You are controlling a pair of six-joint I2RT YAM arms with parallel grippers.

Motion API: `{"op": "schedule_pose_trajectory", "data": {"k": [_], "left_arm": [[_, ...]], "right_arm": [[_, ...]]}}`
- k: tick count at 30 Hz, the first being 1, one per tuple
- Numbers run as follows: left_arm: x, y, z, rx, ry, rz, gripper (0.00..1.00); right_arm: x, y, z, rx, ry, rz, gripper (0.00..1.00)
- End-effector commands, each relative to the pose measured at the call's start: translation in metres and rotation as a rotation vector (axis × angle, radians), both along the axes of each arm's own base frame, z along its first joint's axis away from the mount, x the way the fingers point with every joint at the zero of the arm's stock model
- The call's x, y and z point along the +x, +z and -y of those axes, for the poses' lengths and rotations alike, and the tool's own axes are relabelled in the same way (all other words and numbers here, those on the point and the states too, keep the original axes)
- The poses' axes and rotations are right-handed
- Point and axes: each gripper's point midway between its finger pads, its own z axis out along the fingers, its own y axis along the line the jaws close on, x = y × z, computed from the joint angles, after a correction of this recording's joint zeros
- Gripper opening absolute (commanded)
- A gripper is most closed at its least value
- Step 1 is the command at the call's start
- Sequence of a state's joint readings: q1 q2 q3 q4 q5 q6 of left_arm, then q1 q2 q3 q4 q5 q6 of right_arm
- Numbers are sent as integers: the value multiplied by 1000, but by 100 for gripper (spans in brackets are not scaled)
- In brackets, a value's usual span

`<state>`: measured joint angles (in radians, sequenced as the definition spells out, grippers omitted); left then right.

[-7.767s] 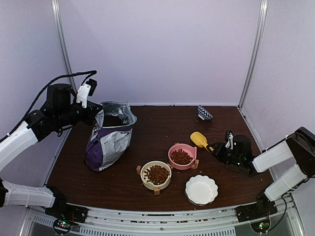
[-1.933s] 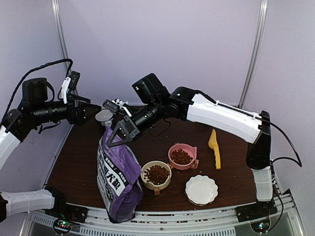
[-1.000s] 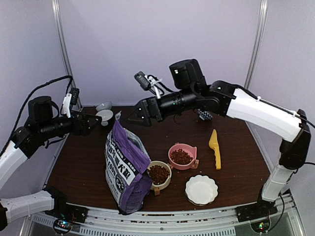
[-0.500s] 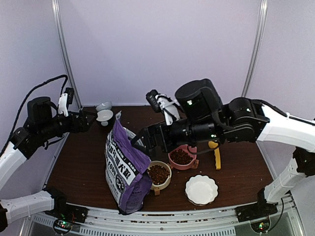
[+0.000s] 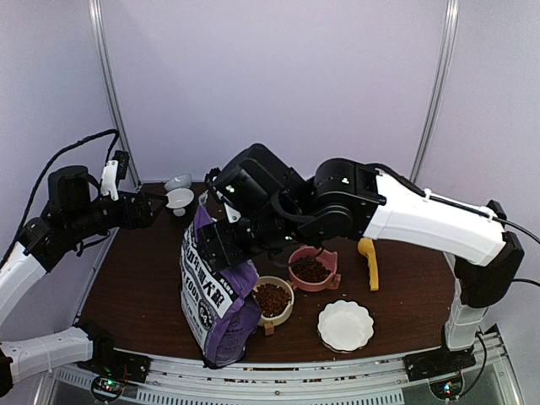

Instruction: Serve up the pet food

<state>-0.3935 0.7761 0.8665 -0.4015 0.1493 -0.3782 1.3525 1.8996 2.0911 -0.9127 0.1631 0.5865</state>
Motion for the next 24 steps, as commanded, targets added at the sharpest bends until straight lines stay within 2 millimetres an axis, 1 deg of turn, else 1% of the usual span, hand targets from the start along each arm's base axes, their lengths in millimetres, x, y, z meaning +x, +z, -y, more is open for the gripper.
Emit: {"op": "schedule_pose_trajectory", "data": {"k": [1,2,3,6,7,9,11,14,17,20,22,24], "left_arm": [[-3,25,-3,-11,0,71,98],[-4,25,-4,-11,4,70,98],[-4,25,-5,-9,7,69,98],[-10,28,-10,-2,21,77,98],[-12,29,-13,-1,29,80,98],[-18,32,-16,-1,36,86,98],[-26,38,-16,-12,19,104,98],[-37,52,-13,-33,-24,145,98],[-49,64,-7,-42,-87,173,98],[-59,69,2,-50,-161,193,98],[-64,70,10,-58,-221,200,98],[-69,70,19,-64,-283,207,98]], "right_arm": [[6,-4,-13,-40,15,33,68],[6,0,-17,-24,30,31,63],[7,-2,-22,-20,41,25,58],[6,-10,-32,0,84,-9,50],[6,-15,-34,-3,96,-22,44],[6,-21,-38,-9,131,-39,27],[2,-15,-40,-8,192,-21,14],[-8,11,-36,15,314,58,0],[-20,40,-25,41,451,134,0],[-30,62,-8,64,566,176,0],[-34,70,4,72,623,178,0],[-36,71,14,63,665,173,0]]}}
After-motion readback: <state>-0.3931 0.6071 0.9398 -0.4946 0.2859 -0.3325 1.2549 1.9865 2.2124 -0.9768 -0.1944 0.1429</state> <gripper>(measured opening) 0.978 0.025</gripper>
